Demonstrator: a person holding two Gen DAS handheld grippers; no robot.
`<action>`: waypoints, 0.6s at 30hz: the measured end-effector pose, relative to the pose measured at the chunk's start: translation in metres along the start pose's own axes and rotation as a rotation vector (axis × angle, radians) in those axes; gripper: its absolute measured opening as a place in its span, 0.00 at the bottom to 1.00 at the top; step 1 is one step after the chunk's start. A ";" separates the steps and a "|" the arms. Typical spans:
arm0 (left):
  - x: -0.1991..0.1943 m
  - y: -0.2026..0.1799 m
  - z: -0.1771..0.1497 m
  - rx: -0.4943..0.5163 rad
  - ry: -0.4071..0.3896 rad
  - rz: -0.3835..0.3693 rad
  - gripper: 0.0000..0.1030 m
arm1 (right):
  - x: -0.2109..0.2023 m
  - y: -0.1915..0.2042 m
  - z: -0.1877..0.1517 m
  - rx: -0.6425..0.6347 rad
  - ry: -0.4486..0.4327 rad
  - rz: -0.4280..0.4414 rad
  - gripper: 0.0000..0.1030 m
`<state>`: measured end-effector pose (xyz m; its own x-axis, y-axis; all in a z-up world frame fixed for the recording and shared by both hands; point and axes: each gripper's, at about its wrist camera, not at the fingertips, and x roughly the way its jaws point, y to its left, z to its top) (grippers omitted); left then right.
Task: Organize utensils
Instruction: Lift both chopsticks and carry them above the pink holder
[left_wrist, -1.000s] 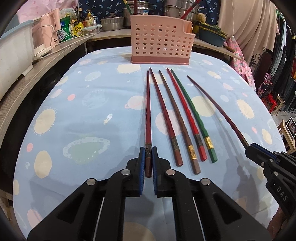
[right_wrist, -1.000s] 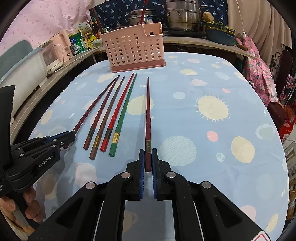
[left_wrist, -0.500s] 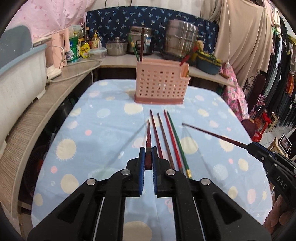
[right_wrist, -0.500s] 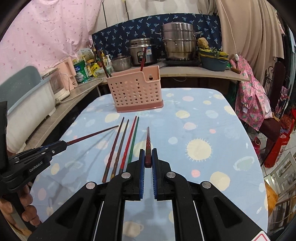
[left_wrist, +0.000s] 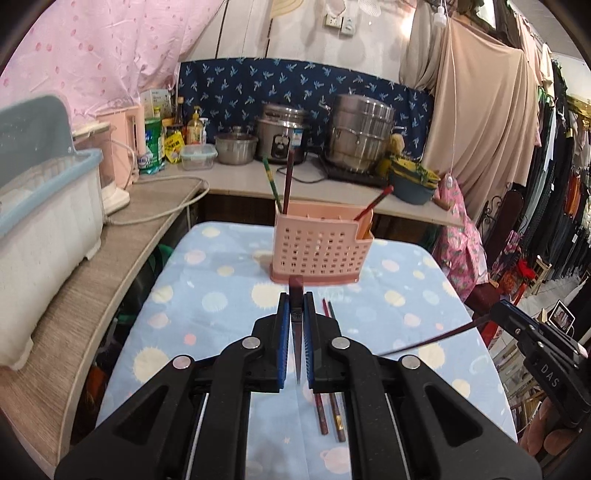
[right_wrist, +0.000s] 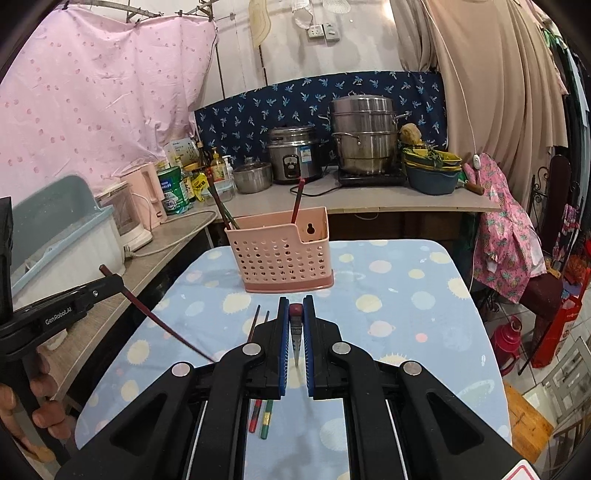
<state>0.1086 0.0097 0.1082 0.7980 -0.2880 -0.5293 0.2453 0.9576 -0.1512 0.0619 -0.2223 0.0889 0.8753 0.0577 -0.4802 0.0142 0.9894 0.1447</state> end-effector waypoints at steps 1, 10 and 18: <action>0.001 -0.001 0.004 0.005 -0.011 0.002 0.07 | 0.000 0.001 0.003 -0.003 -0.008 0.002 0.06; 0.006 -0.007 0.060 0.014 -0.136 -0.003 0.07 | 0.007 0.000 0.045 -0.004 -0.100 0.006 0.07; 0.010 -0.020 0.132 0.028 -0.296 0.000 0.07 | 0.020 0.002 0.112 0.010 -0.239 0.030 0.07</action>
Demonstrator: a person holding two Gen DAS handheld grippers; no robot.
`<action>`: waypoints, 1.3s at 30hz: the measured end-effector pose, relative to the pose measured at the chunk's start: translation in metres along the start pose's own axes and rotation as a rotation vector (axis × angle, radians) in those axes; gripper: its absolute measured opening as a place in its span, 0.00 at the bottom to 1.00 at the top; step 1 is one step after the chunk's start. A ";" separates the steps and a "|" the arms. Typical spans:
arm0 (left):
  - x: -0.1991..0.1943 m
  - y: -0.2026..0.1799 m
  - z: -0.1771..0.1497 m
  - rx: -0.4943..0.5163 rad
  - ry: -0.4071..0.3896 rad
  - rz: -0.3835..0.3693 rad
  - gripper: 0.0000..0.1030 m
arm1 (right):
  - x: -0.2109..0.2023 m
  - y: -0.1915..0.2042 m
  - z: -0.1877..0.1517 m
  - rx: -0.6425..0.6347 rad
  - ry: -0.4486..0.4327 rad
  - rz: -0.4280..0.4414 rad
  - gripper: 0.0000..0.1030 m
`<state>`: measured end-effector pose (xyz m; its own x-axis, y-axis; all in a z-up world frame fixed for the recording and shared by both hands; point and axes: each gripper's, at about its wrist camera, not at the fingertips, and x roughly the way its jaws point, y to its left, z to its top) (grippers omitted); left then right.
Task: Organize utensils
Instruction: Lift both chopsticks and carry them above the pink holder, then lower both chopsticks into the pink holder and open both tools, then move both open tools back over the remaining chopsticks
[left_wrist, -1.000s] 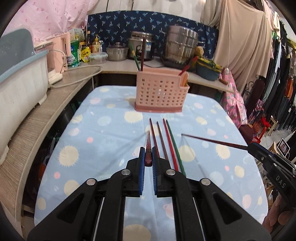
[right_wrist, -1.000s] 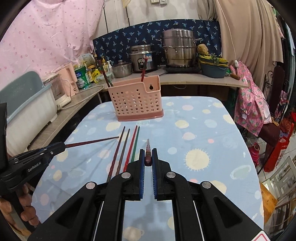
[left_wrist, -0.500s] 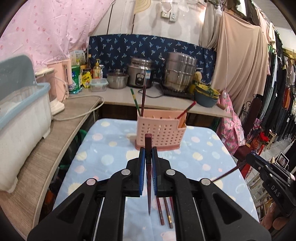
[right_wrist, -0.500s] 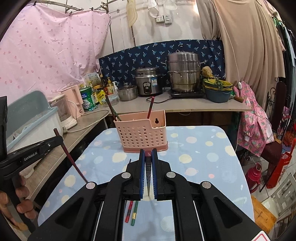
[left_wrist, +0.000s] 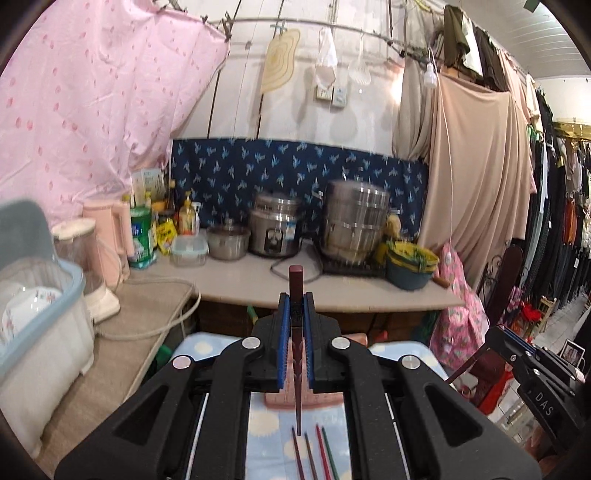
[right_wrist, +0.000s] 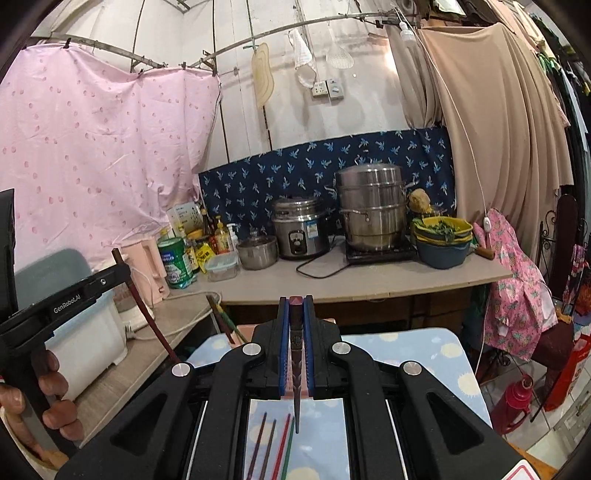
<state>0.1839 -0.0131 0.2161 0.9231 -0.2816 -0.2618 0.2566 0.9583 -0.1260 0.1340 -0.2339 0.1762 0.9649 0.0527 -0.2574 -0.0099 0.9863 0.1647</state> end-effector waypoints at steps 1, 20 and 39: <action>0.004 -0.002 0.007 0.002 -0.017 0.001 0.07 | 0.005 0.002 0.009 -0.001 -0.016 0.005 0.07; 0.129 0.010 0.016 0.007 0.012 0.040 0.07 | 0.147 0.008 0.042 0.015 0.006 0.041 0.07; 0.046 0.019 -0.135 0.067 0.223 0.094 0.56 | 0.066 -0.013 -0.098 0.040 0.260 0.022 0.24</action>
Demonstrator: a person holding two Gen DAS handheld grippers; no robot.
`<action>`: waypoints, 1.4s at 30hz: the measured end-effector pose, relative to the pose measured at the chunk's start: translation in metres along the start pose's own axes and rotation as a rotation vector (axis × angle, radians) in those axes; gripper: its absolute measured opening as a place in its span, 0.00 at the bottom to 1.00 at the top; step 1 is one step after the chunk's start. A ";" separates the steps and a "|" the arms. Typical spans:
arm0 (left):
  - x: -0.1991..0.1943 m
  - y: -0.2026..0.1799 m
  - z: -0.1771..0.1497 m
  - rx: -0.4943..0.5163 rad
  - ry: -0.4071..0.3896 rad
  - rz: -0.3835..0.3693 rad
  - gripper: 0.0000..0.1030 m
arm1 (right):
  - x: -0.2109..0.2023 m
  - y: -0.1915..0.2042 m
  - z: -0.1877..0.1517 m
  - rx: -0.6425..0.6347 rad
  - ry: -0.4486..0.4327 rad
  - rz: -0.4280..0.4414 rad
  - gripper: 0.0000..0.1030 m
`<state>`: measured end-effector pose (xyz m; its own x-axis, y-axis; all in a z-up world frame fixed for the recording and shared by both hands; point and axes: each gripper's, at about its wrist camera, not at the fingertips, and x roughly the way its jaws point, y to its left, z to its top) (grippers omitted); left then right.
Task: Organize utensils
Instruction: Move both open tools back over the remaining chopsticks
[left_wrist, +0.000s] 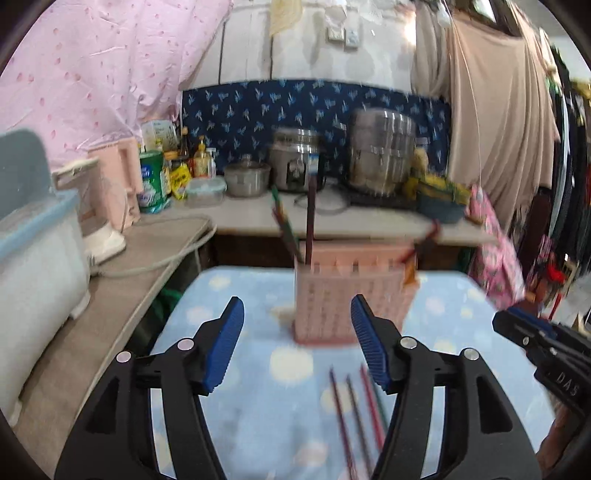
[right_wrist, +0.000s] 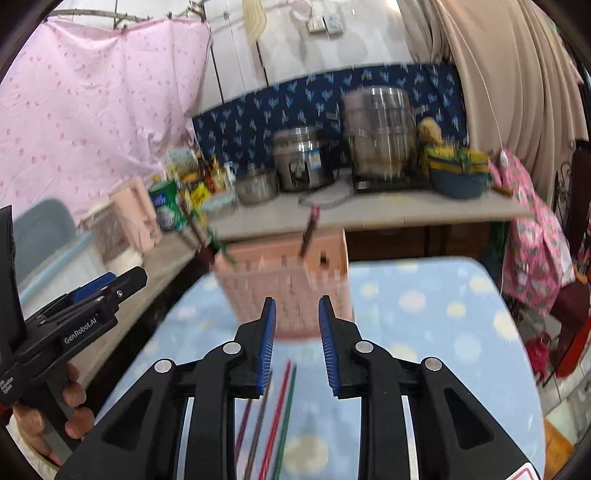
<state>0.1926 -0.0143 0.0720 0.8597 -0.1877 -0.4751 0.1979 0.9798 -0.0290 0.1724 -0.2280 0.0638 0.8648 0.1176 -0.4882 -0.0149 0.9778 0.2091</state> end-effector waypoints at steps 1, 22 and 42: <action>-0.002 -0.002 -0.014 0.012 0.029 0.005 0.56 | -0.002 -0.002 -0.015 0.008 0.041 0.003 0.24; -0.036 -0.008 -0.149 0.011 0.290 0.024 0.55 | -0.012 0.022 -0.166 -0.059 0.331 -0.013 0.25; -0.041 -0.003 -0.154 0.001 0.297 0.025 0.55 | 0.012 0.035 -0.173 -0.088 0.361 -0.035 0.12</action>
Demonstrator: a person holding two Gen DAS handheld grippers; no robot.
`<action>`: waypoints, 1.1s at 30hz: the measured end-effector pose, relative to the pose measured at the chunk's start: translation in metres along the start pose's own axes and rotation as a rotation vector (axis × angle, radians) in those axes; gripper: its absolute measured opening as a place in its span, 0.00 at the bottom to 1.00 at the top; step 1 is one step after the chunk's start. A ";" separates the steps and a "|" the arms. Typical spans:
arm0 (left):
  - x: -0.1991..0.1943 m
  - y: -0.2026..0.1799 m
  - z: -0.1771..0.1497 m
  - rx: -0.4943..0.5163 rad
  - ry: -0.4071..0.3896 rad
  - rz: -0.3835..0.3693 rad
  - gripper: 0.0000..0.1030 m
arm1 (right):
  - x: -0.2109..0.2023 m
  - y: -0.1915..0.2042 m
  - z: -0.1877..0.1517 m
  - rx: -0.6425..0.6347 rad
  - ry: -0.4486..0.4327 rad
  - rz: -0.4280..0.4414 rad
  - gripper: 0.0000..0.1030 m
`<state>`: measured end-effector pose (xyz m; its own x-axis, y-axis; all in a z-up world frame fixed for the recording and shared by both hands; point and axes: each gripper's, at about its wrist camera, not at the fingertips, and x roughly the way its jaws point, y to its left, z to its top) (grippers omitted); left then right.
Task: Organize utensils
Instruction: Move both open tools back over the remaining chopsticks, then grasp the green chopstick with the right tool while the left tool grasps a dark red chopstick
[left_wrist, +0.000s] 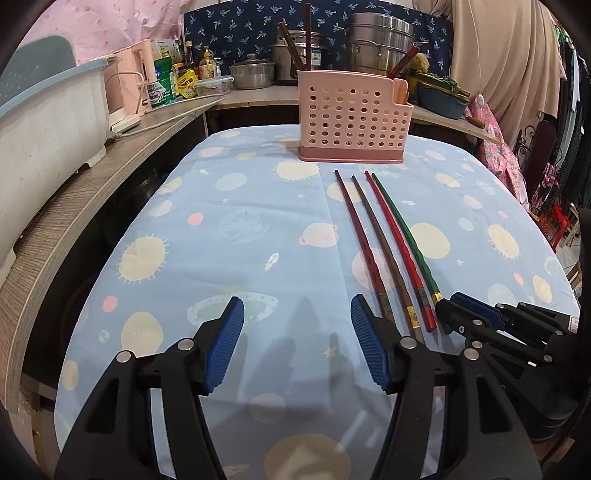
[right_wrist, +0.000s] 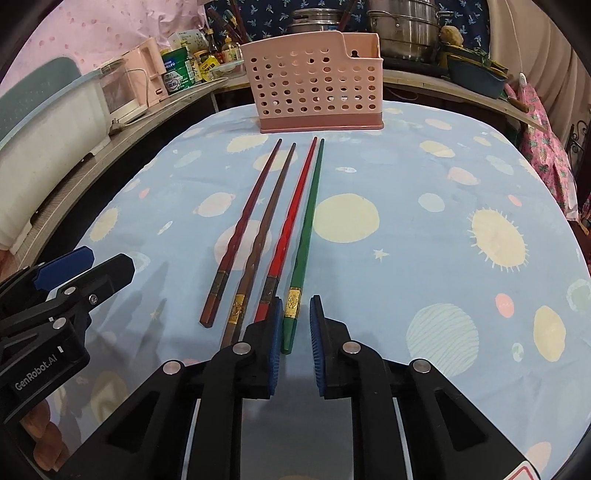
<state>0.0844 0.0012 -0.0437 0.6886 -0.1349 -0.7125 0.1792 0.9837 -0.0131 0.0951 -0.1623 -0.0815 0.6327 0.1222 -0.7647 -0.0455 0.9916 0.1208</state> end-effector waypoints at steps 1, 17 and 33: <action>0.000 0.000 0.000 0.000 0.000 0.000 0.56 | 0.000 0.000 -0.001 0.000 0.002 -0.001 0.11; 0.003 -0.003 -0.001 -0.003 0.011 -0.019 0.56 | -0.004 -0.014 -0.007 0.017 -0.002 -0.035 0.07; 0.025 -0.034 0.002 0.034 0.045 -0.080 0.57 | -0.028 -0.040 -0.031 0.086 -0.001 -0.058 0.07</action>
<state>0.0964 -0.0352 -0.0596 0.6391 -0.2063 -0.7410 0.2564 0.9654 -0.0476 0.0548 -0.2045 -0.0846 0.6332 0.0646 -0.7713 0.0577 0.9898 0.1302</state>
